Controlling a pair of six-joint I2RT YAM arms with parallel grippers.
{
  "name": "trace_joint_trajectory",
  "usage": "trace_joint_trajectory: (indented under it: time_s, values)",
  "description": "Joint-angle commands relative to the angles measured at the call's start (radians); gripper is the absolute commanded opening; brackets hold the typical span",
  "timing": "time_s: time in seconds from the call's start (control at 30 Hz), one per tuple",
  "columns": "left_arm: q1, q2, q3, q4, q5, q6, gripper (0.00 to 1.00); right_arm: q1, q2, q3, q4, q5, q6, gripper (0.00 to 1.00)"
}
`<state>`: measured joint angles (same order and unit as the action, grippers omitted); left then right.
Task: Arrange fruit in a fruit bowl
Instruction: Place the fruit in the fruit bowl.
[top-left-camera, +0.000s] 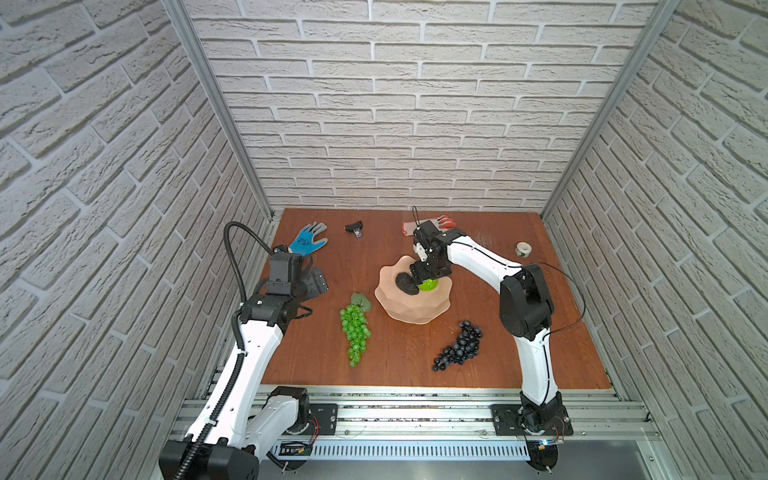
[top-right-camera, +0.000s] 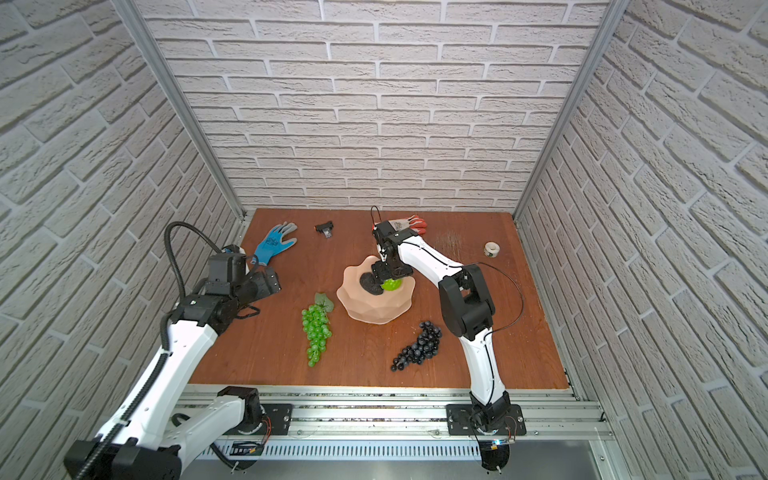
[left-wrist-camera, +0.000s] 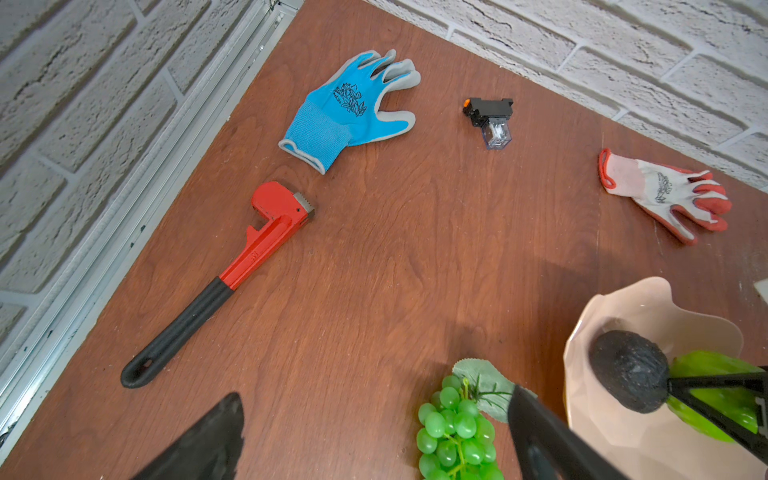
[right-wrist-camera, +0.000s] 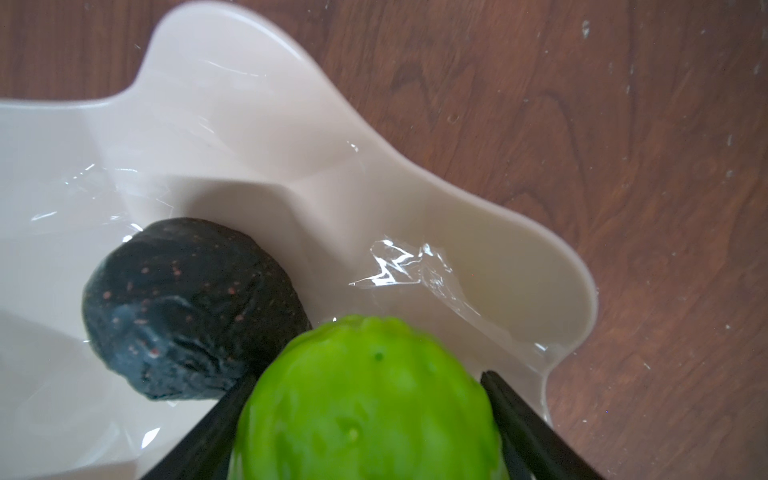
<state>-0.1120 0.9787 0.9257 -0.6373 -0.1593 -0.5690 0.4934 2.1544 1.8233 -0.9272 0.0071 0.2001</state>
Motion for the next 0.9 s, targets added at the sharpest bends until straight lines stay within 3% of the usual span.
trace_joint_trajectory:
  time_s: [0.0,0.87]
  values:
    - [0.006,-0.014,0.025,0.0,-0.013,0.006,0.98,0.014,0.011,0.024,-0.013,0.022,-0.018,0.72]
    - [0.006,-0.041,0.014,0.0,-0.011,0.004,0.98,0.033,-0.003,0.032,-0.019,0.042,-0.034,0.9]
